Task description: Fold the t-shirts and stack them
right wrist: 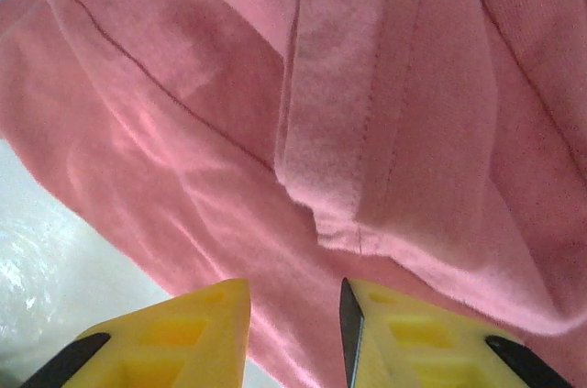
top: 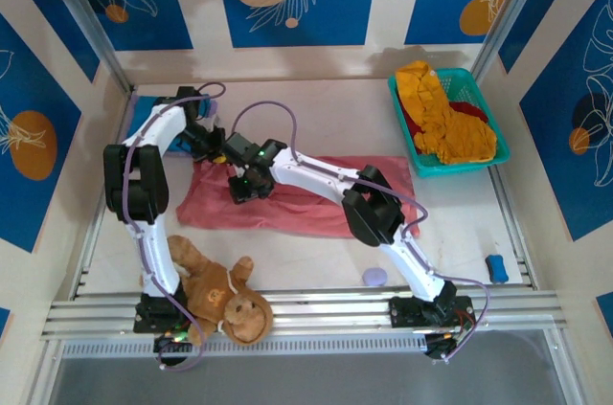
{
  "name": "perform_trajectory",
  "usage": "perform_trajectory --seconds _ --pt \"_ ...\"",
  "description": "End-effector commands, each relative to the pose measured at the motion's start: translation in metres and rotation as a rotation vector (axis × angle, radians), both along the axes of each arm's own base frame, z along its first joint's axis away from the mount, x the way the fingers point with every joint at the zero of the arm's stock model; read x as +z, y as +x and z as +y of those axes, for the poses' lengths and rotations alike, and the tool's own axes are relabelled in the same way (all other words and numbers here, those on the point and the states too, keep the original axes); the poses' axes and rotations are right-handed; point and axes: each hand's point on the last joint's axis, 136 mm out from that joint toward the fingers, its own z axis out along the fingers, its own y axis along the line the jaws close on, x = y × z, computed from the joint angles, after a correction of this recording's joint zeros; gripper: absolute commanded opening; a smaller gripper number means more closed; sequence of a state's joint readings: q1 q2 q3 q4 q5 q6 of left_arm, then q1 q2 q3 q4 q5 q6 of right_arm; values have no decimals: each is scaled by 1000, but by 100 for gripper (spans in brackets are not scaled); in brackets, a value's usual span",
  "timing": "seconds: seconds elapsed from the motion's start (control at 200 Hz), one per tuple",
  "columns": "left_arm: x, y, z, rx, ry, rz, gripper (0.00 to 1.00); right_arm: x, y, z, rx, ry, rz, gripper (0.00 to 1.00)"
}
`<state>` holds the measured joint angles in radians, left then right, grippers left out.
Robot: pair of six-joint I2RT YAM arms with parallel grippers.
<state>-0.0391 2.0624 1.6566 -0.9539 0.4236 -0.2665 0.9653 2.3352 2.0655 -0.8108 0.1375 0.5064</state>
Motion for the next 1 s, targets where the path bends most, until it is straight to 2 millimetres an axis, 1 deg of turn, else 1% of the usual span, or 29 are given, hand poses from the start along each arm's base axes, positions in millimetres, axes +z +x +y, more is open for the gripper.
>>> perform_trajectory --seconds 0.0,0.11,0.215,0.275,0.39,0.635,0.845,0.92,0.995 --pt "2 2 0 -22 -28 -7 0 -10 6 1 -7 -16 20 35" --pt "1 0 -1 -23 -33 -3 0 -18 15 -5 -28 -47 25 36" --pt "0 0 0 -21 -31 -4 0 -22 17 -3 -26 -45 32 36" --pt "-2 -1 2 -17 -29 4 0 -26 20 -6 -39 -62 37 36" --pt "-4 -1 3 -15 -31 9 0 -33 22 -8 -46 -82 60 35" --pt "-4 -5 5 -12 -25 15 0 -43 19 -8 -39 -102 103 30" --pt "-9 -11 6 -11 -23 26 0 -50 21 -12 -50 -136 105 30" --pt "-12 -13 6 -9 -23 32 0 -53 21 -14 -52 -149 102 25" --pt "-16 -16 6 -7 -22 40 0 -52 22 -16 -54 -155 97 15"
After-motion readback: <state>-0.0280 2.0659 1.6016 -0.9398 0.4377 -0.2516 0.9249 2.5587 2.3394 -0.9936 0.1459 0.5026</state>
